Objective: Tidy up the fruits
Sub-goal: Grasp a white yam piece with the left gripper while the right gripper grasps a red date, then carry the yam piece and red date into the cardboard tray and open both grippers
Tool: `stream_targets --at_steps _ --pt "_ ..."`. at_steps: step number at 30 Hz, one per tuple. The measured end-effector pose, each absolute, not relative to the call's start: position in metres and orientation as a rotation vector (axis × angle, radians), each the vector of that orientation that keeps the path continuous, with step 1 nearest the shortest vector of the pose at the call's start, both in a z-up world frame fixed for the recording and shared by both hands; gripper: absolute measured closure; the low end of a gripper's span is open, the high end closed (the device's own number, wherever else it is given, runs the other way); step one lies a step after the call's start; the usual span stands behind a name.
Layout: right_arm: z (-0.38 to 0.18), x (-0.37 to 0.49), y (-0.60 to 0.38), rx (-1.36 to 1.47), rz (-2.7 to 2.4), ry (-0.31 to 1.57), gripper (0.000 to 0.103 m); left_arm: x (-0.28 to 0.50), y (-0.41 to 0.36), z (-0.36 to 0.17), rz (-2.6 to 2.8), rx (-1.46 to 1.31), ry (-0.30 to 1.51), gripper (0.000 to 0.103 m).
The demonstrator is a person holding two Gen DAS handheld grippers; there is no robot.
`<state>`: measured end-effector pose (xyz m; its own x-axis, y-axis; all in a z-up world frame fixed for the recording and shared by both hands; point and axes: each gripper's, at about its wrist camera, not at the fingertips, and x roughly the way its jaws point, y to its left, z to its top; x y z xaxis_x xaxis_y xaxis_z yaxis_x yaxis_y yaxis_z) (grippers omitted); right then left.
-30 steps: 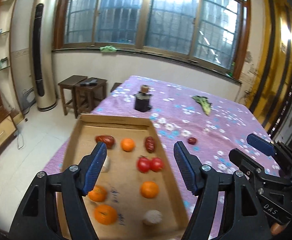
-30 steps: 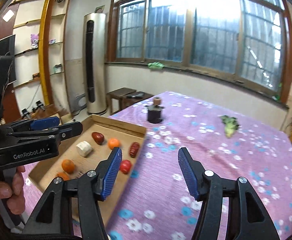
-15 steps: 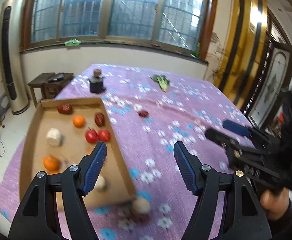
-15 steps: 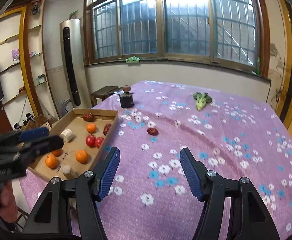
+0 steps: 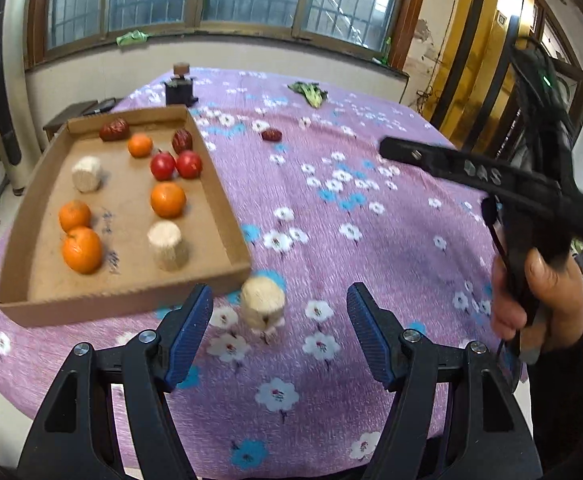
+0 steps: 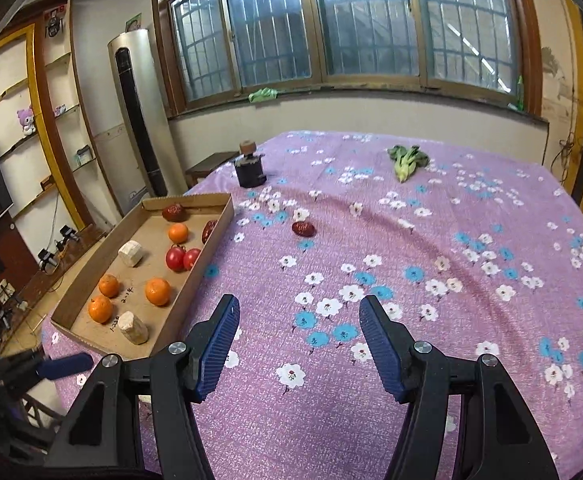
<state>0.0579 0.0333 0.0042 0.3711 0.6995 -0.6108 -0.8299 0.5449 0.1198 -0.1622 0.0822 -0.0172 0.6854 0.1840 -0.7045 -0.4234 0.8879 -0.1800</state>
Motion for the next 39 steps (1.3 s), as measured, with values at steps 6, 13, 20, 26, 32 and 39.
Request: stream_targets --at_steps 6,13,20,26,32,39 --pt "-0.013 0.083 0.059 -0.243 0.981 0.754 0.039 -0.15 0.084 -0.04 0.342 -0.369 0.797 0.034" --pt "-0.031 0.13 0.112 -0.242 0.98 0.847 0.04 -0.137 0.097 -0.059 0.376 -0.388 0.84 0.037" --pt "-0.055 0.159 0.184 -0.289 0.992 0.891 0.043 -0.131 0.103 -0.061 0.391 -0.36 0.828 0.06" --pt "-0.076 0.175 0.226 -0.346 0.954 0.901 0.059 -0.133 0.108 -0.063 0.37 -0.38 0.821 0.075" --pt "-0.066 0.166 0.207 -0.353 0.933 0.861 0.071 -0.134 0.106 -0.061 0.349 -0.419 0.824 0.075" --pt "-0.026 0.127 0.13 -0.245 1.003 0.817 0.071 -0.139 0.085 -0.049 0.313 -0.401 0.821 0.075"
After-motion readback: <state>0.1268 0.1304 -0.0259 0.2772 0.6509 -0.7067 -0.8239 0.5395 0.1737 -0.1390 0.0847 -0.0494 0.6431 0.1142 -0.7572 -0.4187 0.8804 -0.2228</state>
